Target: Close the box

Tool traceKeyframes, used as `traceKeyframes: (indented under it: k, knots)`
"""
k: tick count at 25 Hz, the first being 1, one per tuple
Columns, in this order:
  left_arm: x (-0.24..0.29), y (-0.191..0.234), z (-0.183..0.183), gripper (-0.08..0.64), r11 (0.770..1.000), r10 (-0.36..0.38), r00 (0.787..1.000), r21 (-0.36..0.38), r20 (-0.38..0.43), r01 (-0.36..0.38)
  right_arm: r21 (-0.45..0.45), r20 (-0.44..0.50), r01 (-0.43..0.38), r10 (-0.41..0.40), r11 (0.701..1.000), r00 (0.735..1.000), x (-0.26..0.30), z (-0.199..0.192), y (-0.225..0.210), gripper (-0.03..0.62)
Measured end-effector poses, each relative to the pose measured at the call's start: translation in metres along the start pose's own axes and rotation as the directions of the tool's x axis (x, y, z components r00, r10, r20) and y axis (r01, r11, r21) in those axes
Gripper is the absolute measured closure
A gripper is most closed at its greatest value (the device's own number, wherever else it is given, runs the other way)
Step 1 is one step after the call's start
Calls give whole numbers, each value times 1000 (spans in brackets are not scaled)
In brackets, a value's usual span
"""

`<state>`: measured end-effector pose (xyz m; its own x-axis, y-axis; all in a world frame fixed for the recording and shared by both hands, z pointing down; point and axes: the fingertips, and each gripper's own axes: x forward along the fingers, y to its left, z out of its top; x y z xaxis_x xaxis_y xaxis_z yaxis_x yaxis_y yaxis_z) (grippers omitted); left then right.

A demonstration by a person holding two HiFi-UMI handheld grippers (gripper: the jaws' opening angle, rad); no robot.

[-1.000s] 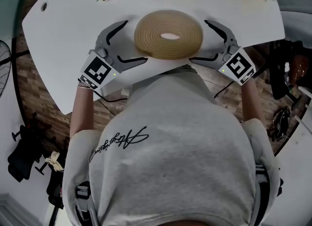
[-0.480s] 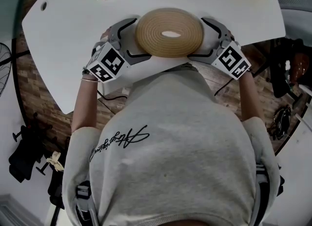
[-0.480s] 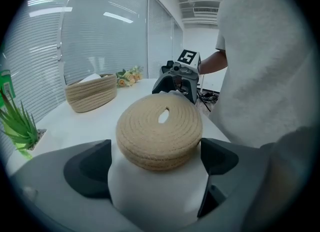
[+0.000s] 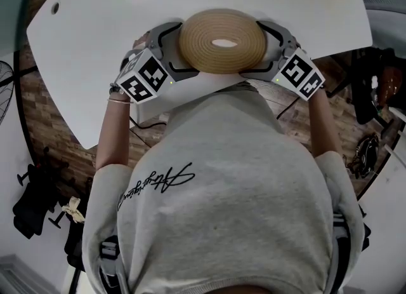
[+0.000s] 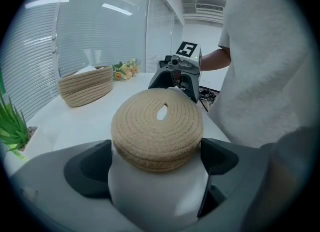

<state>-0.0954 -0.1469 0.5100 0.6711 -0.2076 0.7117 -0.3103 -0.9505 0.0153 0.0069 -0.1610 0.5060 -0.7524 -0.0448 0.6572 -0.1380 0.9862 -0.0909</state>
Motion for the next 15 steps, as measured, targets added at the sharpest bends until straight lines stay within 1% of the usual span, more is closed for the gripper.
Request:
traceKeyframes:
  k: [5,9,15]
  knots:
    - [1,0,0,28,1000,-6,1000,3,-9,6,-12,-1,11,-11,1000,1000,2,0,0,-2]
    - [1,-3,0,28,1000,-13,1000,10,0,13,-32,11,27,-26,999,1000,1,-1,2,-2]
    - [1,1,1,28,1000,-9,1000,12,5,9,-35,20,48,-47,998,999,2,1,-1,-2]
